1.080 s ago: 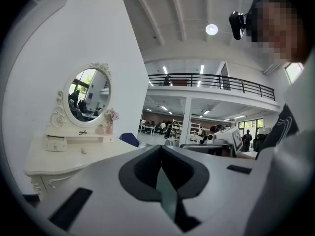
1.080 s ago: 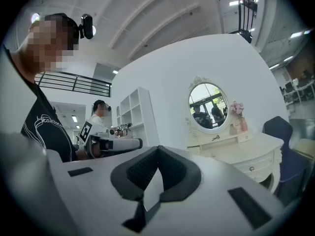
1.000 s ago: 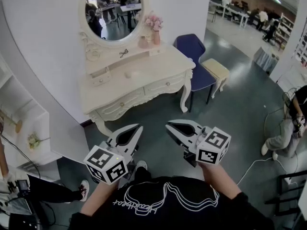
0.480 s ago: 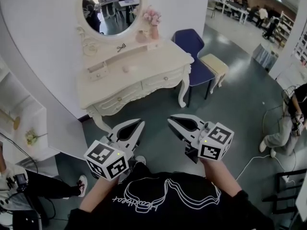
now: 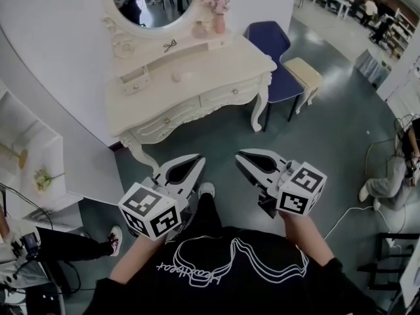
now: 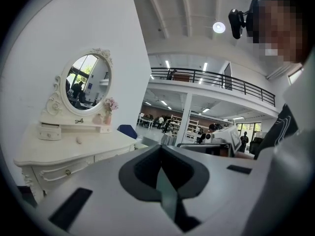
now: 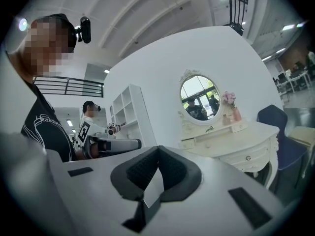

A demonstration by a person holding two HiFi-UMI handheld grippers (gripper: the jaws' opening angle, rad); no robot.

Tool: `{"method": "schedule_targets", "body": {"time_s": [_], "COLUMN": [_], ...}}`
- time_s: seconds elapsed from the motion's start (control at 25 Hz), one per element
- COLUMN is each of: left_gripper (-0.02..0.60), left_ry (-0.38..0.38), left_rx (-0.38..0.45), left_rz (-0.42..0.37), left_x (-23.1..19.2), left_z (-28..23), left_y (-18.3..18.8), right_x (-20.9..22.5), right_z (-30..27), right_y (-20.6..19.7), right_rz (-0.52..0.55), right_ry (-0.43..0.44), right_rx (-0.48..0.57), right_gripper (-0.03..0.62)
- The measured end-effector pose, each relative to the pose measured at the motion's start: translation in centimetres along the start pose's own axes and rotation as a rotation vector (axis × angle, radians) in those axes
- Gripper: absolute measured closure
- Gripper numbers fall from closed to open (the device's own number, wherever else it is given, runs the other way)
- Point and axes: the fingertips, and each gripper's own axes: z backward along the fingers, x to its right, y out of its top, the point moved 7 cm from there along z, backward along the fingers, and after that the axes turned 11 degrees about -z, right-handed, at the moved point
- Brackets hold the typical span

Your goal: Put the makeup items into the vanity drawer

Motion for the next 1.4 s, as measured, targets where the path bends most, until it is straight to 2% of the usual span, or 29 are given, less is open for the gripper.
{"method": "schedule_targets", "body": {"time_s": [0.36,0.6,0.84,1.08,1.4], "left_gripper": [0.577,0.577,0.577,0.577,0.577], "left_ry": [-0.022,-0.003,0.049,0.100,0.159], "left_rx": [-0.035,-0.044,-0.065,-0.083,-0.092], "left_rz": [0.057,0.130,0.176,0.169,0.159], "left_x": [-7.4,-16.3,-25.6,-32.9,-37.7], "left_z": [-5.4,-9.9,-13.3,-14.7,-16.2], "left_y": [-1.4,-1.3,-0.9,-0.3,0.1], "right_x": [7.0,13.2,19.5,24.4,27.5], "right_z": [-4.9,-11.3,-18.2,-25.0,-30.6], "right_y": [1.5,4.3,8.0,9.9,12.3], "right_rz": [-0.062,-0.095,-0.123,-0.131,-0.095], "right_ry": [-0.036,-0.033,-0.016,0.012,0.081], "right_rx": [-0.029,-0.067,-0.091,-0.138,-0.188], "right_gripper": [0.589,0.589,0.589,0.589,0.588]}}
